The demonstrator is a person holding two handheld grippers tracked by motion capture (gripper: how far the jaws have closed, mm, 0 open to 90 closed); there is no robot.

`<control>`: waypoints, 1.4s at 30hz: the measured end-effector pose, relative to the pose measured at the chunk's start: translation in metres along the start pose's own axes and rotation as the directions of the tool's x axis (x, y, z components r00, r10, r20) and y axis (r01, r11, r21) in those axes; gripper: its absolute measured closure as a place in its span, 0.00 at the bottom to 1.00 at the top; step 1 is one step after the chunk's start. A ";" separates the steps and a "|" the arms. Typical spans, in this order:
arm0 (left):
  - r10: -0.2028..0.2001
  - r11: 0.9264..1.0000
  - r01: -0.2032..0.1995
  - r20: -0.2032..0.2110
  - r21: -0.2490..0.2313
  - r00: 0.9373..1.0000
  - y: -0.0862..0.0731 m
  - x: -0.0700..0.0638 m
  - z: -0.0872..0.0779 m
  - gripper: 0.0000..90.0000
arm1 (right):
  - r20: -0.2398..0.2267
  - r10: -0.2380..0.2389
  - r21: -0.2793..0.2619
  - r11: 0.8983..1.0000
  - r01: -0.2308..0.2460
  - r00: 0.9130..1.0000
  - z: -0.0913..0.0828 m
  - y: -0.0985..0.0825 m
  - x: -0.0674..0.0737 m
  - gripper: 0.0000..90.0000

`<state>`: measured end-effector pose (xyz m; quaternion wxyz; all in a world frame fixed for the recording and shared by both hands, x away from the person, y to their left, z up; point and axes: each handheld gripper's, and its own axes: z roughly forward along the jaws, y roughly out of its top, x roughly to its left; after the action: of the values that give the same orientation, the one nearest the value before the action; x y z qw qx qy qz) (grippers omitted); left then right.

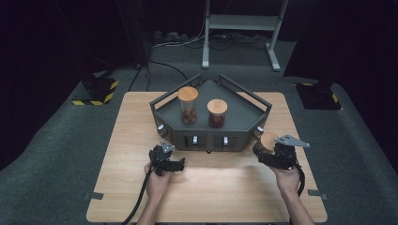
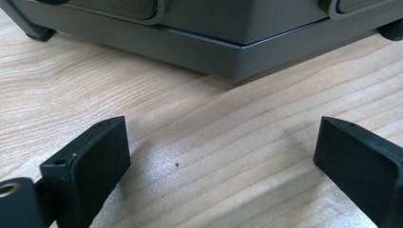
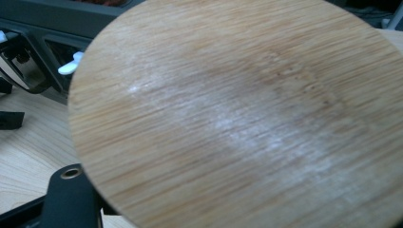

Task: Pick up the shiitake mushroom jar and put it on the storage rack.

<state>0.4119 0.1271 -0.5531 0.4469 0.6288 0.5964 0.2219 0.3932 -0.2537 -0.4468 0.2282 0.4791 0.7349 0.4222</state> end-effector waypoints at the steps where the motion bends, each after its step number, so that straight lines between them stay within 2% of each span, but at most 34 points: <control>1: 0.001 1.000 -0.001 0.000 0.000 1.000 0.000 0.000 0.000 0.05 | 0.001 0.000 -0.003 1.000 0.000 1.000 -0.001 0.001 0.000 0.28; 13: 0.000 1.000 0.000 0.000 0.001 1.000 0.000 0.000 0.000 0.05 | -0.007 0.000 -0.005 1.000 0.000 1.000 -0.004 0.008 -0.002 0.28; 42: 0.000 1.000 0.000 0.000 0.000 1.000 0.000 0.000 0.000 0.05 | -0.048 -0.014 -0.010 1.000 0.013 0.999 -0.008 0.040 0.002 0.28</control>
<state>0.4119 0.1272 -0.5531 0.4469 0.6288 0.5964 0.2218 0.4069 -0.2479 -0.4090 0.2156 0.4629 0.7414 0.4354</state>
